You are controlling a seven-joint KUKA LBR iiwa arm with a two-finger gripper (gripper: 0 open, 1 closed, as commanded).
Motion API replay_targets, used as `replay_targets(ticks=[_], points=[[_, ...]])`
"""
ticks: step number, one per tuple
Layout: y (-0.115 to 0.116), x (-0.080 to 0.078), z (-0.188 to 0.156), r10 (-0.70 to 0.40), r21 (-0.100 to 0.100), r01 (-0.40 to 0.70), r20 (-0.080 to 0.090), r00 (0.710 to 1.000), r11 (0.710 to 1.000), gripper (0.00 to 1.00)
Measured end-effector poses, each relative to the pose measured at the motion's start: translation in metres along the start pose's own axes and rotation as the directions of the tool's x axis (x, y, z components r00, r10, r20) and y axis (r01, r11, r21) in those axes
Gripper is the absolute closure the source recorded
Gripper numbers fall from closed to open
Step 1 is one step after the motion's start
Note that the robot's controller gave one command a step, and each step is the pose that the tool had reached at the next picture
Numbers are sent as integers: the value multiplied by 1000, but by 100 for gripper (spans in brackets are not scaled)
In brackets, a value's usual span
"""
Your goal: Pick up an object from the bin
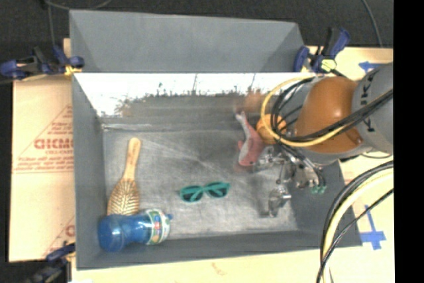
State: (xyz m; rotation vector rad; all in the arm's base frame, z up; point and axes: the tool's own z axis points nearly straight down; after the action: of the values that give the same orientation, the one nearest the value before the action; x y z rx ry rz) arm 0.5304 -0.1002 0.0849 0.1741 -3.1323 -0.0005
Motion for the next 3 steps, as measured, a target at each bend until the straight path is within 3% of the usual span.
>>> replay_targets(ticks=[1,2,3], points=[[-2,-3,-4,1,3,-1,8,1000,1000,0],[43,-20,-24,66,1,-66,7,998,998,0],[53,-79,-11,-27,2,27,12,1000,1000,0]])
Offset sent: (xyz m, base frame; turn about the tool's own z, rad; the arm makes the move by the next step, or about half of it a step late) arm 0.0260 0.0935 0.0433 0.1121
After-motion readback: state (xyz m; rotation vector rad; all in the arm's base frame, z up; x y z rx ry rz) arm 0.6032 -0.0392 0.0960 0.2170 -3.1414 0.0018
